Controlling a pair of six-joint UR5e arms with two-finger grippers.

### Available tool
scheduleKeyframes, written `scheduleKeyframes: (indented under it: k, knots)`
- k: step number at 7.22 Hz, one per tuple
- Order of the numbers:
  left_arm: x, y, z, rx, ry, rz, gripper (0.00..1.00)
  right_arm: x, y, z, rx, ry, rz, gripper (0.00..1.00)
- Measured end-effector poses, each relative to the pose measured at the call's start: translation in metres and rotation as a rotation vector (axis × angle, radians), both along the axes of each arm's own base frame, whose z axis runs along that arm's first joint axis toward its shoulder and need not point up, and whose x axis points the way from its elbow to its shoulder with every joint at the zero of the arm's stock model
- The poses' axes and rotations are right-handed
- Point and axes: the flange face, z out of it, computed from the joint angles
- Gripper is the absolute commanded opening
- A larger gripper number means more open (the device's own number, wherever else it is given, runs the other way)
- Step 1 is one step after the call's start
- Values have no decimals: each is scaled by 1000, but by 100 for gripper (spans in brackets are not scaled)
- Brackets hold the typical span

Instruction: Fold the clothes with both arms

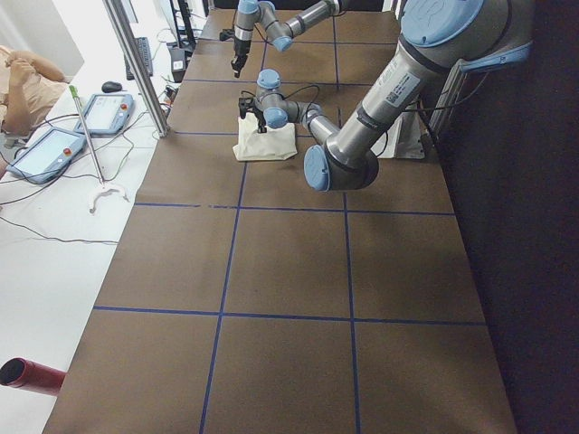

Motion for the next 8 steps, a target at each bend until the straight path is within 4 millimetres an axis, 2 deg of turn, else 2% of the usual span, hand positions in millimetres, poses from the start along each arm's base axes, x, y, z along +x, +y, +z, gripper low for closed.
scheduleKeyframes:
  k: [1,2,3,4,6,7,8]
  knots:
    - [0,-8,3,0,-6,-8,0,0,1,0,-1,-1,1,0]
    - [-5,-27,7,6,-7,-29,0,0,1,0,-1,-1,2,0]
    - [-17,-56,15,26,-9,-55,0,0,2,0,-2,-2,3,0]
    - [-37,-87,27,57,-21,-81,0,1,3,0,-1,-3,4,0]
    - [-101,-144,50,134,-75,-118,0,6,5,3,0,-3,5,0]
    - [-142,-157,75,169,-96,-107,0,22,0,11,4,8,12,0]
    - [-199,-159,109,220,-110,-63,0,52,-10,29,23,40,15,0]
